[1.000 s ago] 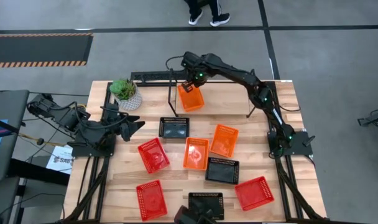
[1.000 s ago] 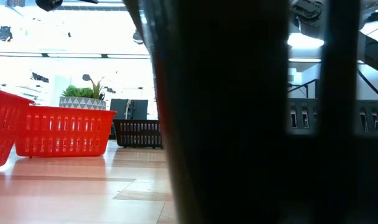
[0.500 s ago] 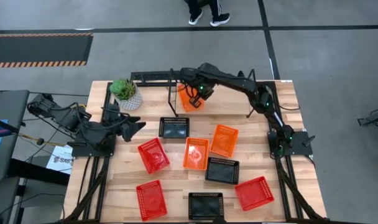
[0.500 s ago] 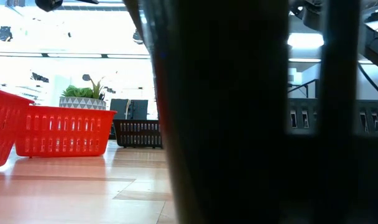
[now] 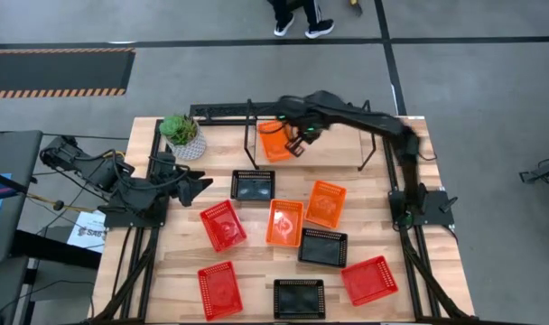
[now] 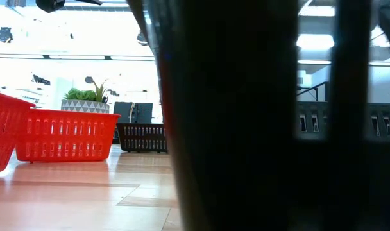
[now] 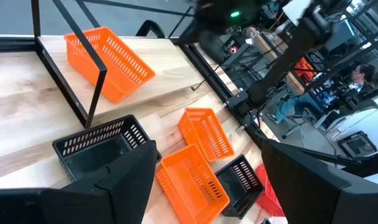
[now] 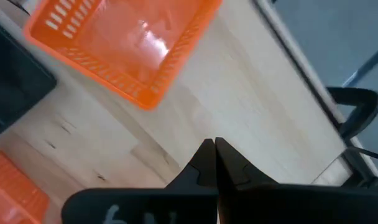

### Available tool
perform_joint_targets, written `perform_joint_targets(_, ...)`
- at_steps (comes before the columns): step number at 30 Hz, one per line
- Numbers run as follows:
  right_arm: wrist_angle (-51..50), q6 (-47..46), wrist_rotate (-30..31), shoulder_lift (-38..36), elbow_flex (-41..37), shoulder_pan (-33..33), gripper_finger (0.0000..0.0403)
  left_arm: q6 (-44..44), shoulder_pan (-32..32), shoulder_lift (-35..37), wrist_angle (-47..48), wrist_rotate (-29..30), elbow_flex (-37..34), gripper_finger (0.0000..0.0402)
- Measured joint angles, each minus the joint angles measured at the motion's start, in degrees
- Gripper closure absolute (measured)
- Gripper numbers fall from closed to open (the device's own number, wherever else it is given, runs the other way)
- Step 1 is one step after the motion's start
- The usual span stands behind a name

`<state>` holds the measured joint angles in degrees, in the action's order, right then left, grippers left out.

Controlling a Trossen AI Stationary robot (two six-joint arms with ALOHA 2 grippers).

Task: Stack baskets on shelf by color
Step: Put the right orange bin on the shelf

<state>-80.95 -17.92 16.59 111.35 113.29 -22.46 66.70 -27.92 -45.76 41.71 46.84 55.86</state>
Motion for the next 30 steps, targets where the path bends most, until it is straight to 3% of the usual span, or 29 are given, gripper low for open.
perform_joint_targets(5, 21.13, -5.83, -8.15, -18.48, -27.65, -2.72, 0.04, -1.22, 0.0, -0.02, -0.04, 1.25, 0.0, 0.0123)
perform_joint_targets(7, 31.66, -10.82, -10.48, -22.69, -36.85, -2.82, 0.04, -1.16, 0.0, -0.02, -0.03, 1.91, 0.0, 0.0123)
perform_joint_targets(10, 39.38, -15.48, -10.83, -25.31, -44.53, -2.18, 0.0401, -0.58, 0.0, 0.0, -0.02, 2.05, 0.0, 0.0123)
perform_joint_targets(15, 45.52, -16.6, -9.92, -23.07, -47.53, -1.63, 0.0401, -0.48, 0.0, -0.02, -0.02, 1.5, 0.0, 0.0123)
perform_joint_targets(30, 54.04, -16.71, -12.26, -12.75, -44.88, 1.27, 0.0402, -0.44, 0.0, -0.02, -0.02, 1.6, 0.0, 0.0123)
